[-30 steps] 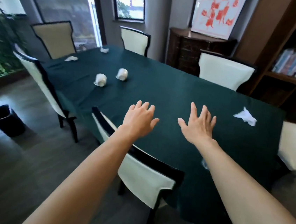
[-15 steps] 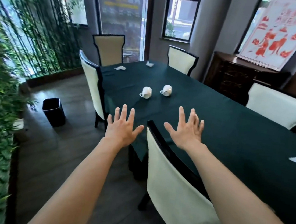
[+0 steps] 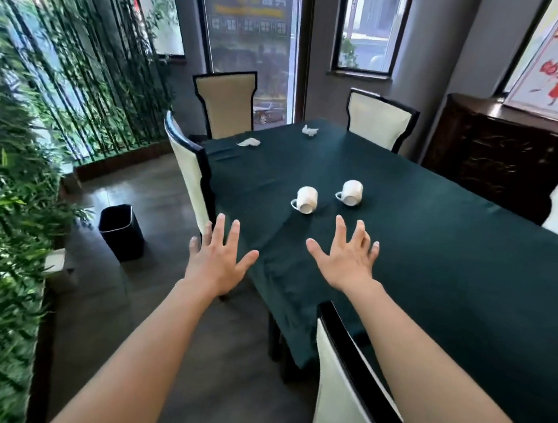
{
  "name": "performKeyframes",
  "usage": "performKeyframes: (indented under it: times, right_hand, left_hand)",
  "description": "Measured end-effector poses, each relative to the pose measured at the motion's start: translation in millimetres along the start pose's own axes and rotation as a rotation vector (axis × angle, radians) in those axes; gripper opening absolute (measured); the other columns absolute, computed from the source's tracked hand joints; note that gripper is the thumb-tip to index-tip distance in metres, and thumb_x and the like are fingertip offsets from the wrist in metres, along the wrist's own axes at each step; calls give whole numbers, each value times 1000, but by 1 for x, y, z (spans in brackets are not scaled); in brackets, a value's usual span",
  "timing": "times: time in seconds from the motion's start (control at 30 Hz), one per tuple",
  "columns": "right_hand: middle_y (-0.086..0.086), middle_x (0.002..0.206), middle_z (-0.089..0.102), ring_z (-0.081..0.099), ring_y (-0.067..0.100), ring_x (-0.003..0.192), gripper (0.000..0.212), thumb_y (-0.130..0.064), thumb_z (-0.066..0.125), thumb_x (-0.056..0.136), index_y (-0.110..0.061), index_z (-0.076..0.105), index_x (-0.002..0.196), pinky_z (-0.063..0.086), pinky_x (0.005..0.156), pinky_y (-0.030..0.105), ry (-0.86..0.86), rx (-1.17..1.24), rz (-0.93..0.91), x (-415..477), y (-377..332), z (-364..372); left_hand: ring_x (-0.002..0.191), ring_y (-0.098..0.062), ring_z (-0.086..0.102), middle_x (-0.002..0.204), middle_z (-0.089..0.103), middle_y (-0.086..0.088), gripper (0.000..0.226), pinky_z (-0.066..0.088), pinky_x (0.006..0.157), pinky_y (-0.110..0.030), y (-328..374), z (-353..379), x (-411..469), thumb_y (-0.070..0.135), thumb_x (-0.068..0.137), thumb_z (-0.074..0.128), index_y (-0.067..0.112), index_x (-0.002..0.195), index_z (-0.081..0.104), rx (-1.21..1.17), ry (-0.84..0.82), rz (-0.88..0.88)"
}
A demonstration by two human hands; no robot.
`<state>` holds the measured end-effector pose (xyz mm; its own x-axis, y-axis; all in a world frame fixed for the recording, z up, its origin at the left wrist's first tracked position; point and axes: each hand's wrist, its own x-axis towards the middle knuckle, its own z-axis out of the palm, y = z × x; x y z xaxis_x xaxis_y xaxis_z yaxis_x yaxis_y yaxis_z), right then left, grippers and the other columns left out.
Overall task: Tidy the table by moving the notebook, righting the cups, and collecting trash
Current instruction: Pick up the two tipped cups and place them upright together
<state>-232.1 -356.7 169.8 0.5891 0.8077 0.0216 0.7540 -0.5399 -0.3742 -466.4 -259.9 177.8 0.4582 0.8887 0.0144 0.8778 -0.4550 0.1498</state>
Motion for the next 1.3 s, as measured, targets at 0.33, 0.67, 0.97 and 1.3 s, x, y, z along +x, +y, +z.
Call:
performKeyframes:
  times: [0.33,0.67,0.97,1.3]
  right_hand:
    - [22,170,0,6,39,157,92,-76,33,93,-25,4,164,-1,126,57,-123,26,82,111,-30,41]
    - [21,171,0,7,38,157,91,-73,37,94,-26,3,164,2,126,54,-141,51,189,193,-65,96]
    - [22,168,13,24,41,151,91,-70,43,96,-19,8,163,18,122,51,-119,104,372,276,-131,138]
    - [18,169,11,20,39,150,86,-55,54,98,-21,10,163,26,119,50,-86,132,448,336,-159,160]
  left_hand:
    - [162,-30,3,177,3,-10,83,17,127,-57,-27,24,112,64,103,35,20,168,7,-139,-101,-69]
    - [161,-29,17,177,9,-8,81,27,125,-52,-68,77,235,64,103,37,20,167,14,-365,-184,-41]
    - [156,-25,29,173,25,-10,81,25,124,-39,-113,95,363,63,103,41,17,166,21,-669,-302,-4]
    - [129,-22,57,137,66,-4,60,43,107,-34,-110,111,455,58,105,43,16,147,56,-781,-477,20]
